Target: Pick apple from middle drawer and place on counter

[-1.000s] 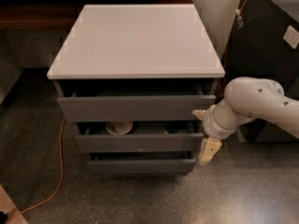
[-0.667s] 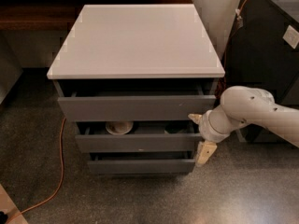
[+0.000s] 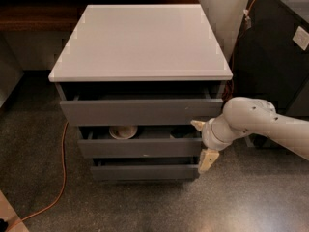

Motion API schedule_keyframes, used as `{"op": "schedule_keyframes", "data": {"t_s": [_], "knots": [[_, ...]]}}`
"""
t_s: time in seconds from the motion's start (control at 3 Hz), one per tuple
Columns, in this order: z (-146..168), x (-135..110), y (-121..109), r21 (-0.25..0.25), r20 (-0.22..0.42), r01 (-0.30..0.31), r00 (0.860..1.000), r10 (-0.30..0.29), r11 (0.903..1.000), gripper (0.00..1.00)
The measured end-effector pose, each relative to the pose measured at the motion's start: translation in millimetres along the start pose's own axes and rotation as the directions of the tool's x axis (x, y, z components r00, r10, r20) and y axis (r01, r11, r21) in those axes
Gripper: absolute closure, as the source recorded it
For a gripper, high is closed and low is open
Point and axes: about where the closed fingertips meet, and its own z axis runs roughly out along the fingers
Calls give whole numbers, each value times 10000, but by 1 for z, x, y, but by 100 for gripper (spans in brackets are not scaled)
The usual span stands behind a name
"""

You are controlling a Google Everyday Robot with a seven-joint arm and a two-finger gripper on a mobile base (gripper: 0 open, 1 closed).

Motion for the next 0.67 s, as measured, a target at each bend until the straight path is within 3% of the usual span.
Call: {"op": "schedule_keyframes", "data": {"t_s": [0.67], "knots": [[68, -3, -3, 47, 369, 301, 9989, -302, 9995, 0]]}}
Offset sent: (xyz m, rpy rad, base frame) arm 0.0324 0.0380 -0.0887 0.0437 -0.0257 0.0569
